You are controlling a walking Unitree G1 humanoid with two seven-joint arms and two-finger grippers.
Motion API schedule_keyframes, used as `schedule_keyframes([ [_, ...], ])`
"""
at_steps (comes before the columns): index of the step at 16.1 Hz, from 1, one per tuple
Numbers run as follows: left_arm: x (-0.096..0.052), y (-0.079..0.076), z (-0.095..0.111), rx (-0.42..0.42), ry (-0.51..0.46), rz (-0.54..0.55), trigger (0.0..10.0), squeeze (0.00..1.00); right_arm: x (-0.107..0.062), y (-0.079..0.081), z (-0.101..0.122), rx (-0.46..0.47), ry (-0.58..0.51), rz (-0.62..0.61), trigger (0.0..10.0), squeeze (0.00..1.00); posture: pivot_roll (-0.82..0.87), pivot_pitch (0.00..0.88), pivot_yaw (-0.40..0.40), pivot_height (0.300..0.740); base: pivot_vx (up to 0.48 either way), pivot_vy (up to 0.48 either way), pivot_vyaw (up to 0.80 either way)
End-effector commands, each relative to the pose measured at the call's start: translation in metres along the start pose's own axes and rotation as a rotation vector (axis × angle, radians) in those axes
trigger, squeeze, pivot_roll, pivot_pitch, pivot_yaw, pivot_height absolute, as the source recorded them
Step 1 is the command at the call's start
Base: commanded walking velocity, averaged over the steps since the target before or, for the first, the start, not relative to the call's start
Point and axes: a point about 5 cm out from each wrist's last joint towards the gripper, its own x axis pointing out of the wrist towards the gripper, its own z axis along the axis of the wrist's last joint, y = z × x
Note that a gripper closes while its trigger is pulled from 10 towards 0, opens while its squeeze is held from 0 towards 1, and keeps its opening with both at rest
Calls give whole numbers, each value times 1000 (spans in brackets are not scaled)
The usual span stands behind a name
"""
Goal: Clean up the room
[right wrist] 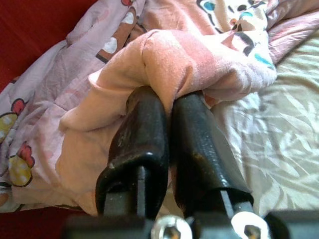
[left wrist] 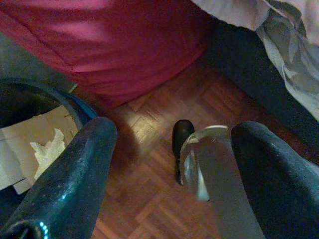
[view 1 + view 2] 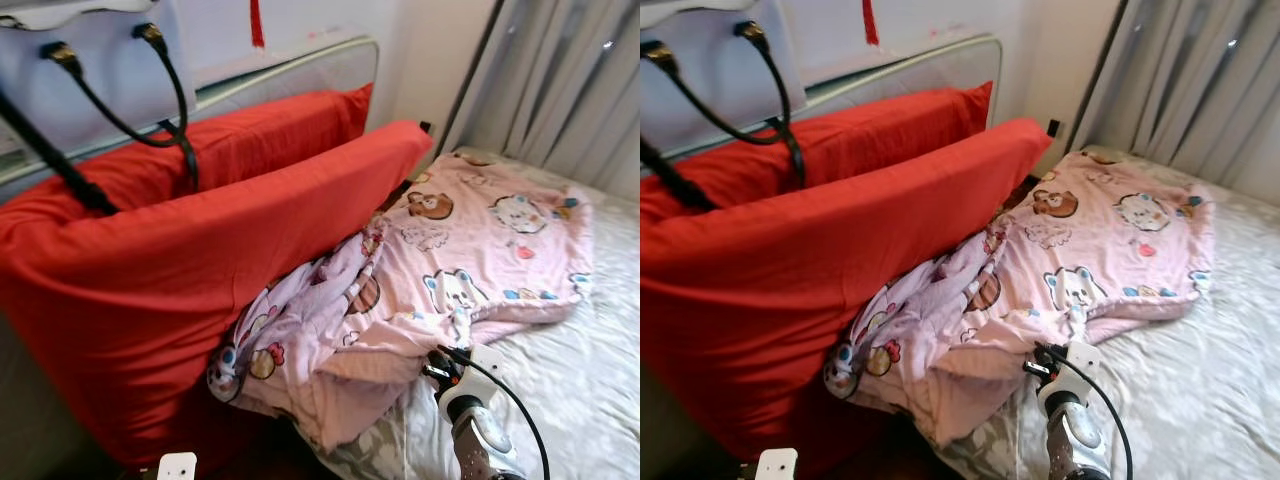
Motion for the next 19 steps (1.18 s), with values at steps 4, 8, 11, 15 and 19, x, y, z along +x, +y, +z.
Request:
schedule_keyframes([
  [4,-1,-1,-3,29,7,-15,10000,0,0,-13,18,-28,-98,-85,10000,0,81,0,-84,740,-266,0,0],
  [8,0,-2,0,32,-6,-20,10000,0,1,-23,35,-44,-172,-150,10000,0,79,0,-83,740,-264,0,0],
  [11,0,-5,2,30,-16,-29,10000,0,2,-28,48,-55,-229,-202,10000,0,75,0,-82,740,-270,0,0],
  [15,0,-4,0,43,-1,-24,10000,0,2,-25,48,-60,-250,-198,10000,0,75,0,-81,740,-67,0,0],
  [19,-1,-3,-2,44,4,-19,10000,0,1,-25,49,-65,-258,-211,10000,0,76,0,-83,740,0,0,0],
])
